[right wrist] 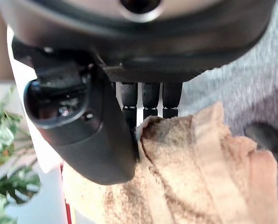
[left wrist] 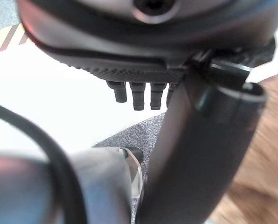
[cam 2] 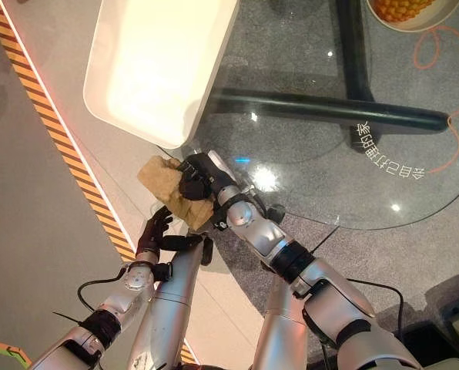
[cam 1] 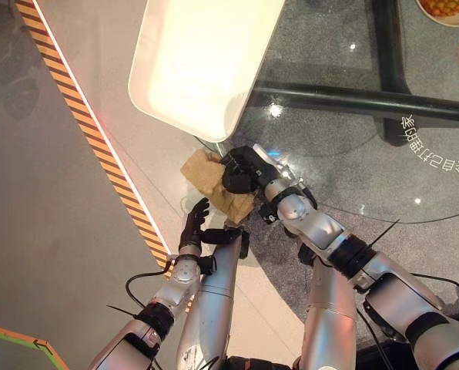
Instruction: Wipe the table with a cloth and put it in the basket.
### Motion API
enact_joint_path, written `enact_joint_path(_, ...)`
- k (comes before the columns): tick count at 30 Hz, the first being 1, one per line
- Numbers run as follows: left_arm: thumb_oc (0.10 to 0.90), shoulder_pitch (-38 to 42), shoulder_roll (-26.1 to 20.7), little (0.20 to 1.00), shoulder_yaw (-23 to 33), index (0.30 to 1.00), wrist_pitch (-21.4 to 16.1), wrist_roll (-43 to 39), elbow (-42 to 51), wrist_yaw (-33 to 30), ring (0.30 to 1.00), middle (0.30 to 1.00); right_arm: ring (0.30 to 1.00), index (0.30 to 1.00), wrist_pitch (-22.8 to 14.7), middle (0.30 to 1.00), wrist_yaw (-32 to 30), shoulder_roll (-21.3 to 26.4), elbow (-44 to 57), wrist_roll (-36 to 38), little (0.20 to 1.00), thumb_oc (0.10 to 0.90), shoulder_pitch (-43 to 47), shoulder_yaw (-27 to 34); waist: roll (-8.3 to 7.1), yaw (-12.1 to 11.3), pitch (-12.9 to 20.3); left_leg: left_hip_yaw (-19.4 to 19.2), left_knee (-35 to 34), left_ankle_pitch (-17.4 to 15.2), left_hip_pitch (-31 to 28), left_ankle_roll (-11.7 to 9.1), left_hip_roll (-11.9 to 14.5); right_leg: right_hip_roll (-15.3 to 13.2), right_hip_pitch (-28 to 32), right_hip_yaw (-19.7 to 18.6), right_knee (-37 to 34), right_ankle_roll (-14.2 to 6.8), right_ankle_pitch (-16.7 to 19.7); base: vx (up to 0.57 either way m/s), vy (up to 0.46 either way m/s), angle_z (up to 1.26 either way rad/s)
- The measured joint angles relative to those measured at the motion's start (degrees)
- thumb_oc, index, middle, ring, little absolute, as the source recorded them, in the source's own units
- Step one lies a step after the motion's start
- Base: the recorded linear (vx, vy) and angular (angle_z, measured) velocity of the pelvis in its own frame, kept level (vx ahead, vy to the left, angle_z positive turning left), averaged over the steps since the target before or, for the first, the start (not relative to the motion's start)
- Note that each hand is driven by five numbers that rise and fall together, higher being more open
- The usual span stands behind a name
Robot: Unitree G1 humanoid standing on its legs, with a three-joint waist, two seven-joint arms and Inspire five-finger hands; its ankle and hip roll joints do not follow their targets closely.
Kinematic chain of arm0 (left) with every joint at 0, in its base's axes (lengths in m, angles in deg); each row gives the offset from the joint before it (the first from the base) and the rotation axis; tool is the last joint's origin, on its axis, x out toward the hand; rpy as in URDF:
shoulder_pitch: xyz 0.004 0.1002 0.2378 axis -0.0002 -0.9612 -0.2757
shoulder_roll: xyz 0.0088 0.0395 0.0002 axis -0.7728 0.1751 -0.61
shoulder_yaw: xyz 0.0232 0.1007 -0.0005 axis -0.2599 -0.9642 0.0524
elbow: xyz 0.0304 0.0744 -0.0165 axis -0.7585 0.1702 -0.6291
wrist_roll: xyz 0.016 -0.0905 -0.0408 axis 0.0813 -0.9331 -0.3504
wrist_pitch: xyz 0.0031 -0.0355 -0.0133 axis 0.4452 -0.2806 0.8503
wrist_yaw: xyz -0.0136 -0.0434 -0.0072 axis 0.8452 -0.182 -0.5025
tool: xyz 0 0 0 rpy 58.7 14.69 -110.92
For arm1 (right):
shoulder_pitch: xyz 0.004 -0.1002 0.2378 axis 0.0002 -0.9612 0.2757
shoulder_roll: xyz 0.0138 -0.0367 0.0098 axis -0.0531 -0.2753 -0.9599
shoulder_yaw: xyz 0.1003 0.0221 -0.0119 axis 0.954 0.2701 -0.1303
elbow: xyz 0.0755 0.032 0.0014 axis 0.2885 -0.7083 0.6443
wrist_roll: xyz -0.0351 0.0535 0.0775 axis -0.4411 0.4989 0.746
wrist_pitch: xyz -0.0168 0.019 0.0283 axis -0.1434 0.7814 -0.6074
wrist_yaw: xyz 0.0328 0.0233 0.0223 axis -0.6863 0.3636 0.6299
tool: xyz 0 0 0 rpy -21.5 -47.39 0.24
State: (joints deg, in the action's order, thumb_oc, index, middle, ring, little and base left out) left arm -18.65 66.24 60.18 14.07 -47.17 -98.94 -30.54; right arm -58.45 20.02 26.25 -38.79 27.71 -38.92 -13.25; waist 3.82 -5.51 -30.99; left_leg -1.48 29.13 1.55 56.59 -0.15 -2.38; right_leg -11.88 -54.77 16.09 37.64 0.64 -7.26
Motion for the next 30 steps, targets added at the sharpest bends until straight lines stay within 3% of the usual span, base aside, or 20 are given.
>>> enact_joint_path(3,0.8,-0.04,-0.84,0.9,0.0,0.9,-0.11,0.02,-1.19,0.72,0.9,0.9,0.3,0.3,0.02,0.3,2.64,1.48,0.06,3.18,0.2,0.1,-0.42,0.44,-0.98,0.63,0.01,-0.67,-0.25,-0.29,-1.69,0.42,0.11,0.12,1.35,-0.75,-0.34,-0.12,0.08,0.0,-0.021,-0.09)
enact_joint_path(8,0.8,-0.55,-1.28,0.9,0.0,0.9,-0.53,0.0,-1.69,0.89,0.9,0.9,0.3,0.3,-0.01,0.3,8.59,1.9,5.1,14.55,0.2,0.1,-3.44,-0.85,-1.11,0.91,0.06,-0.96,-1.01,-0.32,-2.55,0.47,0.31,0.4,2.04,-0.92,-1.06,-0.18,0.31,0.0,-0.016,-0.03)
enact_joint_path(16,0.8,-0.64,-1.28,0.9,-0.21,0.9,-0.47,0.0,-2.22,0.87,0.9,0.9,0.3,0.3,-0.33,0.3,13.17,-0.27,7.5,22.35,0.2,0.1,-4.79,-4.41,-1.09,0.65,0.06,-0.96,-1.13,-0.35,-3.54,0.48,0.25,0.3,3.03,-0.9,-1.01,-0.09,0.23,0.0,0.0,0.0)
enact_joint_path(20,0.8,-0.8,-1.73,0.9,-0.23,0.9,-0.24,-0.1,-2.17,0.83,0.9,0.9,0.3,0.3,-2.95,0.3,13.36,-0.27,10.6,27.38,0.2,0.1,-6.1,-3.97,-1.09,0.4,0.06,-0.98,-1.07,-0.36,-3.61,0.49,0.26,0.26,3.1,-0.9,-0.95,0.18,0.07,0.0,0.0,0.0)
enact_joint_path(23,0.8,-0.82,-1.74,0.9,-0.26,0.9,-0.1,-0.63,-2.15,0.84,0.9,0.9,0.3,0.3,-7.04,0.3,13.99,-0.43,11.19,31.37,0.2,0.1,-6.29,-3.32,-1.08,0.1,0.05,-1.05,-1.04,-0.36,-3.64,0.49,0.28,0.21,3.1,-0.9,-0.87,0.2,0.08,0.0,0.0,0.0)
enact_joint_path(30,0.8,-0.87,-1.7,0.9,-0.45,0.9,0.1,-0.74,-2.24,0.75,0.9,0.9,0.3,0.3,-12.33,0.3,13.93,-0.84,11.23,33.88,0.2,0.1,-7.29,1.67,-1.08,-0.2,0.05,-1.25,-1.03,-0.46,-4.16,0.64,0.22,0.1,3.63,-0.94,-0.93,0.15,0.1,0.0,0.0,0.0)
